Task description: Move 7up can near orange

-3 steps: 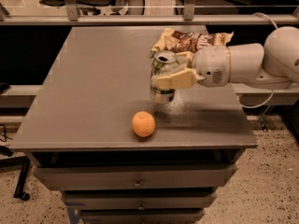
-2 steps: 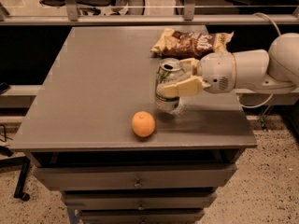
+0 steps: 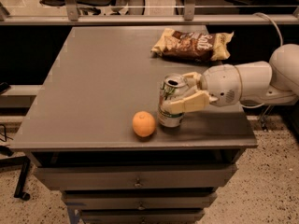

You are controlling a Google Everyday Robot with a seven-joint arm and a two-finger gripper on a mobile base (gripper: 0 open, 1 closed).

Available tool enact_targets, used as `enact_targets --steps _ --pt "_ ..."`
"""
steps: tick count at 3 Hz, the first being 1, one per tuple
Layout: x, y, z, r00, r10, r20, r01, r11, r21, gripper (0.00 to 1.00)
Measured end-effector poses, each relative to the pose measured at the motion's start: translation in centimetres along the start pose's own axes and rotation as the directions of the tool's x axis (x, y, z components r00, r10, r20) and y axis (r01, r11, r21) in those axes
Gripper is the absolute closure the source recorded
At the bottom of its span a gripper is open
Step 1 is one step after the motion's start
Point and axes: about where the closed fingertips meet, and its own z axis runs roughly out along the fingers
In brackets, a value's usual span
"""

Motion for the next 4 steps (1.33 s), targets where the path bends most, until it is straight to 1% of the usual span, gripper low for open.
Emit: enact_targets --steps 1,2,3,4 --pt "0.9 0.92 0.8 1.0 0.007 0.006 -0.007 0.998 -0.062 0.59" --pt "1.16 1.32 0.88 1.0 -0.012 0.002 0.012 0.9952 -0.098 0.36" --pt "0.98 1.51 0.45 0.999 -0.044 -0.003 0.043 0.9926 -0.114 0.13" --pt "0.72 1.53 0.15 0.998 -0.069 -0.006 0.068 0.9901 -0.123 0.0"
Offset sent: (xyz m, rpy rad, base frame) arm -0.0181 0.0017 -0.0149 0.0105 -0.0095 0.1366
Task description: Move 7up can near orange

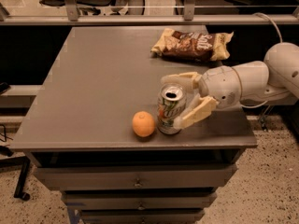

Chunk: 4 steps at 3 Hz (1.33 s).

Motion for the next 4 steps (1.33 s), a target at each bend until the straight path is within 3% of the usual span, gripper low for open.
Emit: enact_targets --steps 1,2,3,4 --pt "-0.2 0.1 -0.4 1.0 -0.009 -0.006 0.009 1.0 0.004 0.0" --pt "-1.0 -0.4 -2.5 1.0 -0.021 -0.014 0.022 0.9987 0.047 0.0" --pt "-3.2 -1.3 -7.2 0.998 -0.059 -0.026 0.062 0.9891 0.134 0.0" --pt "-4.5 -1.8 -8.4 0.996 -0.088 -0.024 0.091 0.9825 0.163 0.0"
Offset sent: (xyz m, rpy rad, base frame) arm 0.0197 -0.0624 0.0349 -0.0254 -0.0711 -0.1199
